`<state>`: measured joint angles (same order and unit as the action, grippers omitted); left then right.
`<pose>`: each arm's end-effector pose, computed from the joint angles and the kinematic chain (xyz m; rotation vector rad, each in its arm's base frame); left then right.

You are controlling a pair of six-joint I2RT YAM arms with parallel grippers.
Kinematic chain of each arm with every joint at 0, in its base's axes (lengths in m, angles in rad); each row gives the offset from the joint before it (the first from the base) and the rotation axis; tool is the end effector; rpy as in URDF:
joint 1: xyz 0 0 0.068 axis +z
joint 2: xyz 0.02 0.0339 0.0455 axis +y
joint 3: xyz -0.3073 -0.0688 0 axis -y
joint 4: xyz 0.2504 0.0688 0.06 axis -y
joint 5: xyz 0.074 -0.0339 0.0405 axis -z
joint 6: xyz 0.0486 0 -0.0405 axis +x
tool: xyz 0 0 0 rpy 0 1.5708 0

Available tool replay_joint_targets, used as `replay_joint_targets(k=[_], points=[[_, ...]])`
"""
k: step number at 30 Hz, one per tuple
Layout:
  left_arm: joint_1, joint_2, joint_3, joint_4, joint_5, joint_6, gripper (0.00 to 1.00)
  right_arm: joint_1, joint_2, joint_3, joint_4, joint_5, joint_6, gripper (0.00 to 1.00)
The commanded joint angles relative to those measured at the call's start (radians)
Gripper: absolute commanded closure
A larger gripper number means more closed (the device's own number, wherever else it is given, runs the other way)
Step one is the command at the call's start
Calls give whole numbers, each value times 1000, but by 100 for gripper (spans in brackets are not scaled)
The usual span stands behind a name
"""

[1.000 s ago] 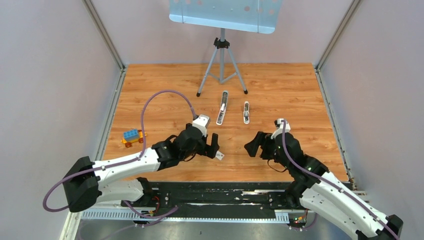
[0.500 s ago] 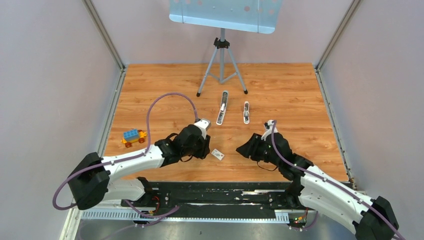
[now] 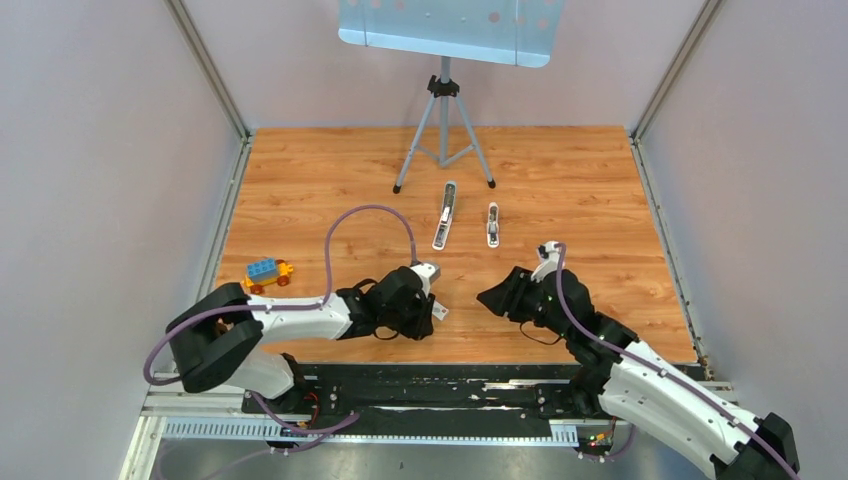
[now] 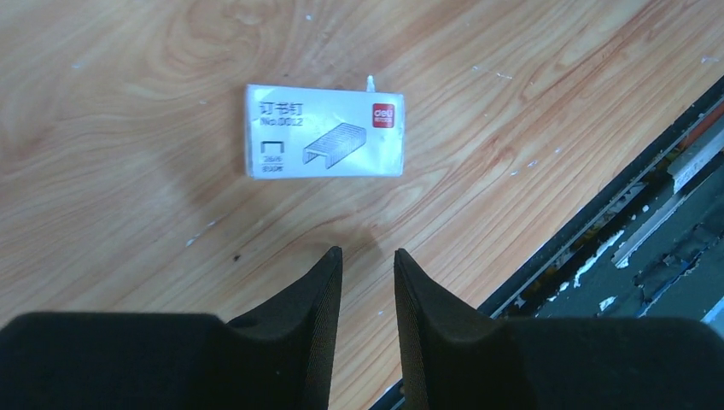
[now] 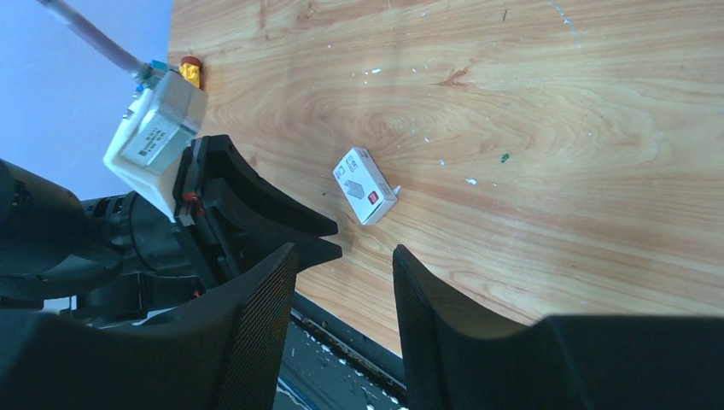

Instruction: Load the staples into the stapler

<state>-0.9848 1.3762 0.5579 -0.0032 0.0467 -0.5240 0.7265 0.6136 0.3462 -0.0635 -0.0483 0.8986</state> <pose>0.1413 -0.2170 0.1835 0.6006 2.4587 -0.7246 0.1046 0.0961 0.2423 0.1425 2.0681 1.1087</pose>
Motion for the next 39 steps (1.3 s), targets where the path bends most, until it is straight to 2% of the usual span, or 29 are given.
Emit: replay_joint_targets(k=[1,11,15,19,23,28,30,34,39], points=[[-30,71,10,103,18,-43,69,9,-36,17,-62,33,-36,50],[-35,235,78,296,11,-58,69,8,-101,30,-103,47,-80,48],[-34,262,119,323,-3,-28,67,9,-103,30,-116,47,-87,48],[-33,203,150,268,-86,40,62,8,-108,22,-118,47,-87,48],[-32,94,184,128,-149,114,56,8,-113,20,-119,47,-92,48],[-30,-1,206,-44,-185,276,41,9,-96,8,-94,47,-97,47],[-31,-37,185,-56,-175,347,35,9,-72,-7,-39,43,-117,45],[-30,-64,153,-29,-117,499,34,-13,17,42,-28,22,-211,43],[-30,-13,143,11,-101,678,35,-53,145,124,-11,-33,-285,46]])
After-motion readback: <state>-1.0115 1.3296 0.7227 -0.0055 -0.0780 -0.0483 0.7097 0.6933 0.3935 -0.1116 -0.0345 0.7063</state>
